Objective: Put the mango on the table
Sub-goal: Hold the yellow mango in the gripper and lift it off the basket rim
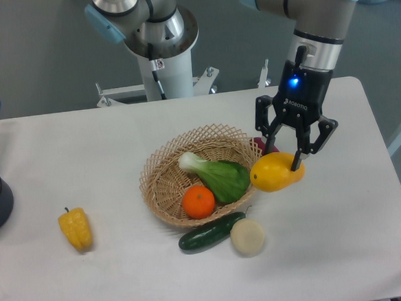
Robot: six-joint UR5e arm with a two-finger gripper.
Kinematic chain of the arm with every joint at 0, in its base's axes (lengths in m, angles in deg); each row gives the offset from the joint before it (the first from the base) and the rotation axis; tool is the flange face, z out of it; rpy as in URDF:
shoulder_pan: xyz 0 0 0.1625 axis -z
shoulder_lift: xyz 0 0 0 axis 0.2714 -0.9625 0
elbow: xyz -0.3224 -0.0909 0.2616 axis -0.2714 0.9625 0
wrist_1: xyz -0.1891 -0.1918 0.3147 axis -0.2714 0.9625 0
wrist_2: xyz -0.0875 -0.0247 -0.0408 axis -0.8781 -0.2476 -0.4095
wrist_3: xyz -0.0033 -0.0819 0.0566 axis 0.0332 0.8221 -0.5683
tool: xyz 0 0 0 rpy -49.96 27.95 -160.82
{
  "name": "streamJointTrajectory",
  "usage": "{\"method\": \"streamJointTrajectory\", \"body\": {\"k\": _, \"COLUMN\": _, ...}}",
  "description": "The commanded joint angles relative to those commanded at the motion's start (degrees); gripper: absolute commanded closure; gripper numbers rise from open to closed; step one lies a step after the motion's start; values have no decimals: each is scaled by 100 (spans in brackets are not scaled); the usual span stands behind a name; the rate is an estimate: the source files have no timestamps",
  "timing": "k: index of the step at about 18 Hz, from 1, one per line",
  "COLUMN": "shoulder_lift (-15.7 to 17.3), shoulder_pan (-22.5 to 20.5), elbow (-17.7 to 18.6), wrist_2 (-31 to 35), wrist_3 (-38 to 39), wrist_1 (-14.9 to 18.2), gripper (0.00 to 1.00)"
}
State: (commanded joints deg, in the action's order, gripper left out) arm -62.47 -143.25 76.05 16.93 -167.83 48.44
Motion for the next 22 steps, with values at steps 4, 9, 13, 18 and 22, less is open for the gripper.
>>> {"method": "streamJointTrajectory", "body": {"k": 4, "shoulder_lift": 0, "shoulder_pan": 9, "elbow": 17, "wrist_2": 9, "wrist_3": 9, "wrist_1": 9, "gripper": 63}}
{"method": "streamJointTrajectory", "body": {"k": 9, "shoulder_lift": 0, "shoulder_pan": 44, "elbow": 26, "wrist_2": 9, "wrist_3": 17, "wrist_1": 9, "gripper": 63}}
{"method": "streamJointTrajectory", "body": {"k": 13, "shoulder_lift": -9, "shoulder_pan": 88, "elbow": 18, "wrist_2": 0, "wrist_3": 79, "wrist_1": 0, "gripper": 63}}
{"method": "streamJointTrajectory", "body": {"k": 18, "shoulder_lift": 0, "shoulder_pan": 132, "elbow": 26, "wrist_2": 9, "wrist_3": 307, "wrist_1": 0, "gripper": 63}}
{"method": "streamJointTrajectory", "body": {"k": 22, "shoulder_lift": -79, "shoulder_pan": 360, "elbow": 18, "wrist_2": 26, "wrist_3": 588, "wrist_1": -35, "gripper": 63}}
